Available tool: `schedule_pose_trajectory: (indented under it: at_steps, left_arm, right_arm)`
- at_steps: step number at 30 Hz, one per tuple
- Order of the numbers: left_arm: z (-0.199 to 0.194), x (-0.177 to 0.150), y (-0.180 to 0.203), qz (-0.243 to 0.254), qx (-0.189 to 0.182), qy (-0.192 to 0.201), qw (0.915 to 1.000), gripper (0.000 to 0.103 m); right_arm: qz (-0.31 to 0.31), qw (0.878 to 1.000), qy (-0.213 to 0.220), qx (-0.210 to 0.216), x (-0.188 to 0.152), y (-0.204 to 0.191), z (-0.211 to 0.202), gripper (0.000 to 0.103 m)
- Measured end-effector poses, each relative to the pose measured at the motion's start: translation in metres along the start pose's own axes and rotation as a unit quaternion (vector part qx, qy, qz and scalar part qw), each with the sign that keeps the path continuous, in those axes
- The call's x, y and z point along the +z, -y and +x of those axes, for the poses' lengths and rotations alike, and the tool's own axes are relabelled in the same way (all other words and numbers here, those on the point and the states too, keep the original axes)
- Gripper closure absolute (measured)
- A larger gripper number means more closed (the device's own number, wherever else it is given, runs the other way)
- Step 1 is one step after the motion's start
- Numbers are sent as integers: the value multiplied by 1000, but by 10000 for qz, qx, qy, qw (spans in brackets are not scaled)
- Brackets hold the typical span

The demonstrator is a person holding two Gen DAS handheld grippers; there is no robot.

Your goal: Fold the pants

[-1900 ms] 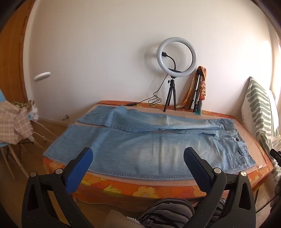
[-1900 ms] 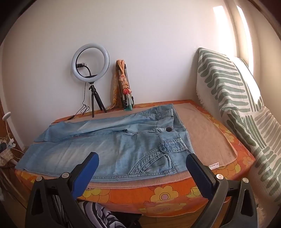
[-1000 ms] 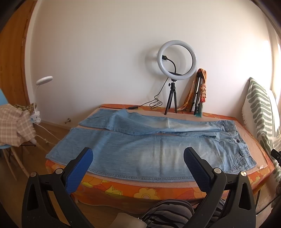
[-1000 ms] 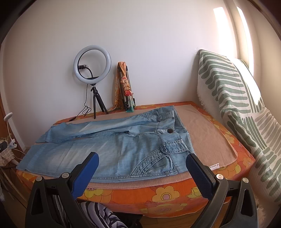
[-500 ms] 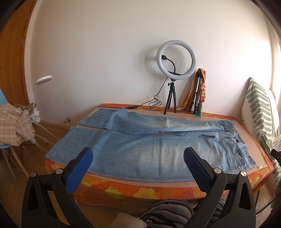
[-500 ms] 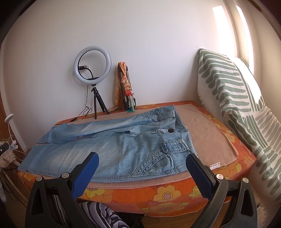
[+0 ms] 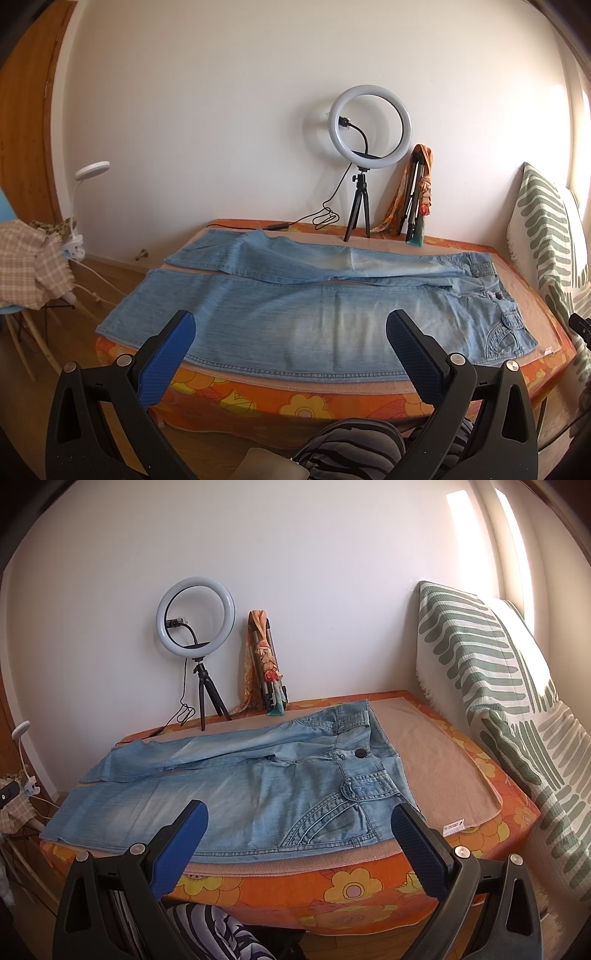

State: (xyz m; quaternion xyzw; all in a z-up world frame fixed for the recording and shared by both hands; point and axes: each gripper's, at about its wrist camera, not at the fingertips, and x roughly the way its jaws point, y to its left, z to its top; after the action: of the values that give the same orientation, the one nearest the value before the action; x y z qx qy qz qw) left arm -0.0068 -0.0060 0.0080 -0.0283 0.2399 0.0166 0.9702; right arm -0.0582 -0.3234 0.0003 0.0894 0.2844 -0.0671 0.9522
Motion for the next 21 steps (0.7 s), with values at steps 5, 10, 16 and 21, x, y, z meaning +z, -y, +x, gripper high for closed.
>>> schedule_pose_trajectory:
  at_steps: [5,10,16,21]
  left_arm:
    - [-3,1,0,-5,6,28,10000,0]
    - [-7,1,0,3,-5,56,10000,0]
    - [-12,2,-1,37,-22,88,10000,0]
    - [-18,3,0,82,16,116,9999,0]
  right_arm:
    - [-11,10000,29,26,1,-1,-2,2]
    - [-10,10000,52,35,1,-2,-4,2]
    - [-19,9999,98,26,2,-3,-10,2]
    - [-24,9998,172,46,3,-3,-19,2]
